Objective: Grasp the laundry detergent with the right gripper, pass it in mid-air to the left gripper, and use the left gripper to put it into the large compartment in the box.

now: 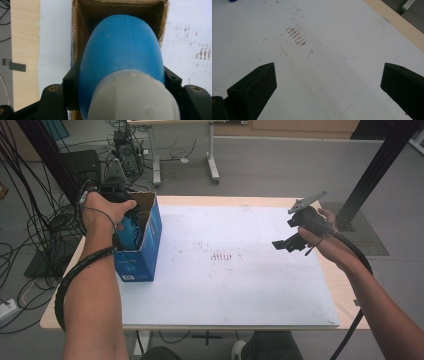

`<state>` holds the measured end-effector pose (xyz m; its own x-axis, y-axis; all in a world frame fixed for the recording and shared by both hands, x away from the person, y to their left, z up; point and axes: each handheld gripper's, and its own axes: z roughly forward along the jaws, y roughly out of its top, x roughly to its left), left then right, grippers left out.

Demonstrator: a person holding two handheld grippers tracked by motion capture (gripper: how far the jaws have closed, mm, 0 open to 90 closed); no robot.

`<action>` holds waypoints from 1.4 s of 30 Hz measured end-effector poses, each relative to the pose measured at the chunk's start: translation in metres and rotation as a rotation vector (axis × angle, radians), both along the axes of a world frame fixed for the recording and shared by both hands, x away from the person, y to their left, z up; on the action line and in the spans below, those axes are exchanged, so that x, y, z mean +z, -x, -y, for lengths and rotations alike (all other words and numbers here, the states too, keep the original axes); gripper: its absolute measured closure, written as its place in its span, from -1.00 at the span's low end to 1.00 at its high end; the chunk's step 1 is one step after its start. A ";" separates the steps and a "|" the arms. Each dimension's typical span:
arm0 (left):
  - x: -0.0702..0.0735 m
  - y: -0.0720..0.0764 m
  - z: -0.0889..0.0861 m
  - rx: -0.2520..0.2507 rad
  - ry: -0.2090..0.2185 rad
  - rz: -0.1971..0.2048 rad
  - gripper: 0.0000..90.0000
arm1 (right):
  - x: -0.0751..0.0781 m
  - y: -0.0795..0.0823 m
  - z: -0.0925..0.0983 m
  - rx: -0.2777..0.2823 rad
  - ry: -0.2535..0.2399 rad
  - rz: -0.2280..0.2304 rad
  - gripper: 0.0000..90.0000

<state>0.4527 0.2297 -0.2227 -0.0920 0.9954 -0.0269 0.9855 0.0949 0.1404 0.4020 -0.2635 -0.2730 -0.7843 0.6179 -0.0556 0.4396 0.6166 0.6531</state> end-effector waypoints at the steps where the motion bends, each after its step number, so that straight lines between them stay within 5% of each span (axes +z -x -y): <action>1: -0.004 0.000 0.000 -0.005 -0.005 0.002 -0.18 | 0.000 0.000 0.000 0.000 0.001 -0.001 -0.99; 26: -0.050 0.002 0.001 -0.024 -0.016 -0.014 -0.18 | -0.006 -0.001 -0.001 -0.007 0.029 -0.016 -0.99; 42: -0.052 0.005 -0.001 -0.023 -0.008 0.004 -0.19 | 0.001 -0.005 -0.008 0.012 0.054 -0.007 -0.99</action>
